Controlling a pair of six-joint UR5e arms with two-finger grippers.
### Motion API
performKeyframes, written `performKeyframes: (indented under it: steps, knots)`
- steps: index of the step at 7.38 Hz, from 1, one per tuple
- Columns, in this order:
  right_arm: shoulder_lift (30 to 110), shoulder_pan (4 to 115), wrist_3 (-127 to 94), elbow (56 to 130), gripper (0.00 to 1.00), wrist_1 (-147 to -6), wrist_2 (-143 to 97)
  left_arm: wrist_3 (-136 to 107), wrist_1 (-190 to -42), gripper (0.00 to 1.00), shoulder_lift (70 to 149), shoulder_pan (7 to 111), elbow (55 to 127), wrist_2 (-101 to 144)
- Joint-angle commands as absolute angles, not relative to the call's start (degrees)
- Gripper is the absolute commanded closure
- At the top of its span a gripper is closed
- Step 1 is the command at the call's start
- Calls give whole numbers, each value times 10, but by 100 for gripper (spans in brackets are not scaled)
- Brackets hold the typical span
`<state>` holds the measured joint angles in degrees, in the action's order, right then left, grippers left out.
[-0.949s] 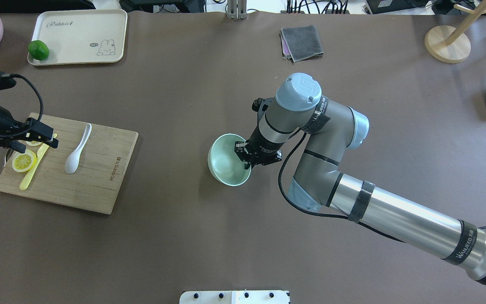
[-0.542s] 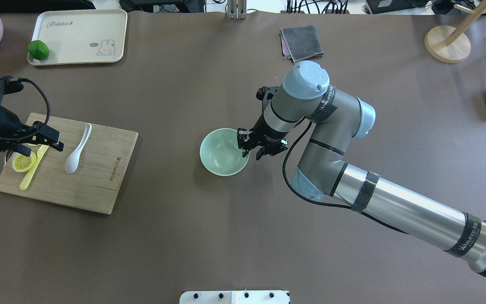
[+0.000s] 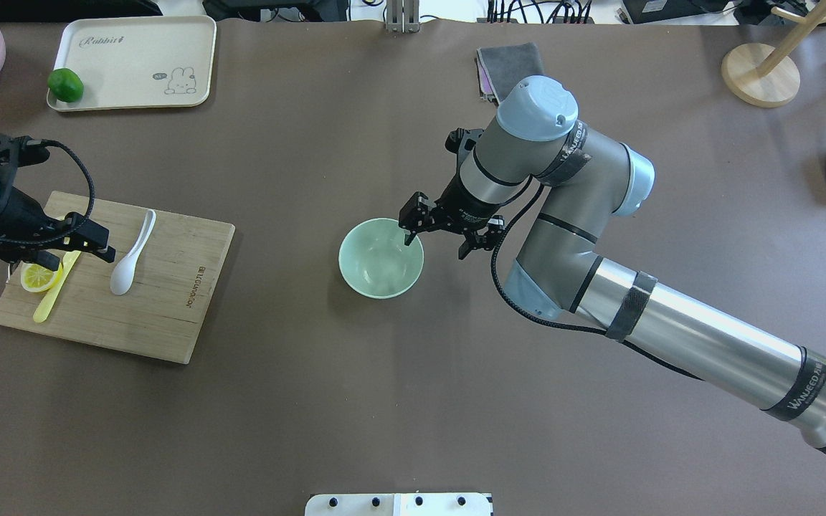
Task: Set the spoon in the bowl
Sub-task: 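Release the bowl with the right gripper while the left lowers over the spoon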
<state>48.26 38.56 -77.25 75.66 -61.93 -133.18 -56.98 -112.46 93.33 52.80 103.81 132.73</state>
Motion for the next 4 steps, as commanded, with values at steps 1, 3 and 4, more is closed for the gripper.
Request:
performKeyframes:
  steps: [1, 3, 4]
  knots:
    - [486, 407, -773, 755, 0, -620, -1365, -624, -1128, 2, 943, 465, 1057, 1276]
    - [487, 411, -773, 755, 0, -620, -1373, -614, -1124, 3, 945, 406, 1062, 1225]
    - [490, 417, -773, 755, 0, -620, -1381, -569, -1112, 3, 942, 410, 1064, 1225]
